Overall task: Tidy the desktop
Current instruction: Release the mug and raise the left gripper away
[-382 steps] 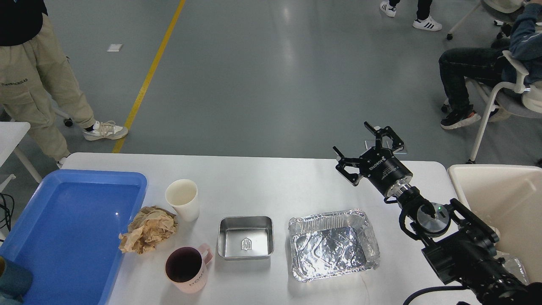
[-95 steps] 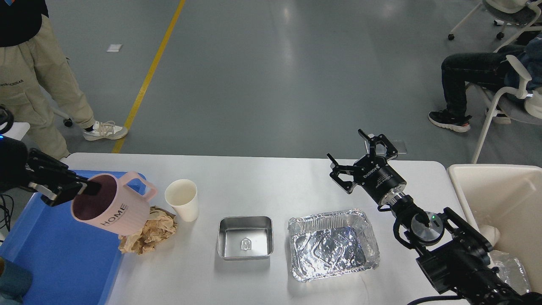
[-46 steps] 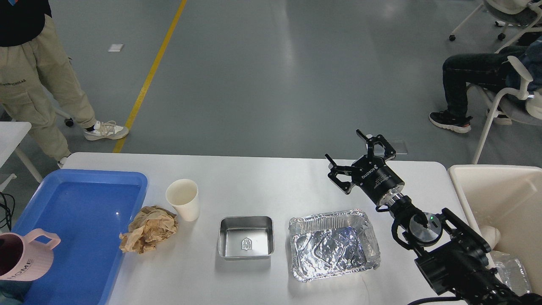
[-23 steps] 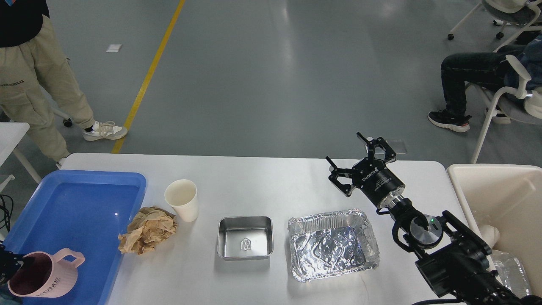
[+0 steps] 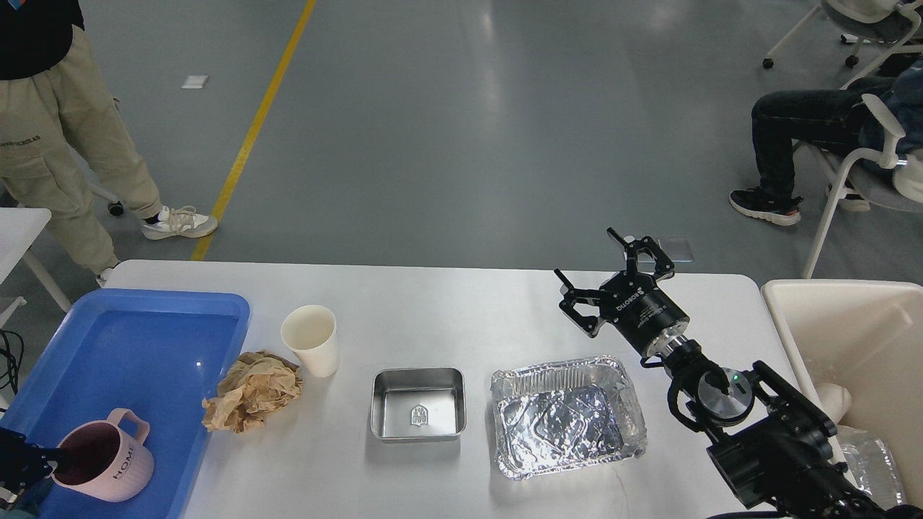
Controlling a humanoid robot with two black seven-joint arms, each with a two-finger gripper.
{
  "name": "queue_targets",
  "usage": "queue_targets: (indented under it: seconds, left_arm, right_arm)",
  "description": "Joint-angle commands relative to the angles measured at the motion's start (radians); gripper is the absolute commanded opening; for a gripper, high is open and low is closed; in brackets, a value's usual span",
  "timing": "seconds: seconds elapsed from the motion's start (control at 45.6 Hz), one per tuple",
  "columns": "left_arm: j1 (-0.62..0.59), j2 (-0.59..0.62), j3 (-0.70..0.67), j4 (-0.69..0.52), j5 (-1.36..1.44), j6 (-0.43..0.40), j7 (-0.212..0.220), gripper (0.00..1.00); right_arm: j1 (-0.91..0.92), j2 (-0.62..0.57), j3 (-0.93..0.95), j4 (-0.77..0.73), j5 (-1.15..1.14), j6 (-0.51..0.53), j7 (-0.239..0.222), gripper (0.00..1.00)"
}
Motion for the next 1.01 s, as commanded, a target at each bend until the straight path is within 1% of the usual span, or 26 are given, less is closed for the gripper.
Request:
queue_targets:
  seconds: [0.0, 0.044, 0.131, 0.175, 0.219, 0.263, 0.285, 0.307, 0.394, 0.482, 0.548, 0.613, 0.679, 0.789, 0.876, 0.942, 0.986]
  left_arm:
    - [-0.006, 0.008, -0.004, -0.004, -0.099, 0.006, -0.008, 0.40]
    - [-0.015, 0.010, -0.006, -0.004, -0.137, 0.004, -0.005, 0.46]
    - [-0.026, 0.014, -0.014, -0.004, -0.234, 0.004, 0.011, 0.64]
    - [-0.035, 0.014, -0.024, -0.004, -0.294, 0.001, 0.023, 0.69]
    - [-0.050, 0.013, -0.035, -0.004, -0.355, -0.007, 0.049, 0.77]
    - [-0.066, 0.011, -0.043, -0.004, -0.418, -0.010, 0.087, 0.87]
    - [-0.073, 0.008, -0.044, -0.003, -0.452, -0.013, 0.106, 0.91]
    - [-0.084, 0.005, -0.047, -0.003, -0.485, -0.020, 0.124, 0.93]
    - [-0.124, -0.013, -0.054, -0.003, -0.636, -0.071, 0.204, 0.95]
    - [-0.141, -0.067, -0.061, -0.018, -0.797, -0.122, 0.304, 0.97]
    - [-0.141, -0.096, -0.067, -0.021, -0.904, -0.125, 0.370, 0.97]
    - [-0.140, -0.110, -0.067, -0.041, -0.983, -0.125, 0.422, 0.97]
    - [-0.138, -0.110, -0.067, -0.101, -1.023, -0.122, 0.452, 0.97]
    - [-0.135, -0.079, -0.069, -0.245, -1.084, -0.117, 0.480, 0.97]
    - [-0.132, -0.006, -0.064, -0.365, -1.173, -0.117, 0.518, 0.97]
    - [-0.129, 0.043, -0.063, -0.432, -1.220, -0.117, 0.560, 0.97]
    - [-0.126, 0.073, -0.060, -0.463, -1.251, -0.119, 0.574, 0.97]
  right_arm:
    - [0.000, 0.002, -0.001, 0.000, 0.000, 0.000, 0.000, 1.00]
    - [0.000, 0.002, -0.001, 0.000, 0.000, 0.000, 0.000, 1.00]
    - [0.000, 0.002, -0.001, 0.000, 0.000, 0.000, 0.000, 1.00]
    - [0.000, 0.002, -0.001, 0.000, 0.000, 0.000, 0.000, 1.00]
    - [0.000, 0.002, -0.002, 0.000, 0.000, 0.000, 0.000, 1.00]
    - [0.000, 0.002, -0.002, 0.000, 0.000, 0.000, 0.000, 1.00]
    - [0.000, 0.000, -0.002, 0.000, 0.000, 0.000, 0.000, 1.00]
    - [0.000, 0.000, -0.002, 0.000, 0.000, 0.000, 0.000, 1.00]
    - [-0.003, 0.000, -0.002, 0.000, 0.000, 0.000, 0.000, 1.00]
    - [-0.008, -0.001, -0.002, 0.001, 0.000, 0.000, 0.000, 1.00]
    - [-0.009, -0.003, -0.002, 0.001, 0.000, 0.000, 0.000, 1.00]
    - [-0.011, -0.005, -0.002, 0.001, 0.000, 0.000, 0.000, 1.00]
    - [-0.012, -0.003, -0.002, 0.001, 0.000, 0.000, 0.000, 1.00]
    - [-0.014, 0.003, -0.004, 0.001, 0.000, 0.000, 0.000, 1.00]
    - [-0.015, 0.012, -0.004, 0.001, 0.000, 0.000, 0.000, 1.00]
    - [-0.015, 0.015, -0.004, 0.001, 0.000, 0.000, 0.000, 1.00]
    - [-0.015, 0.017, -0.004, 0.001, 0.000, 0.000, 0.000, 1.00]
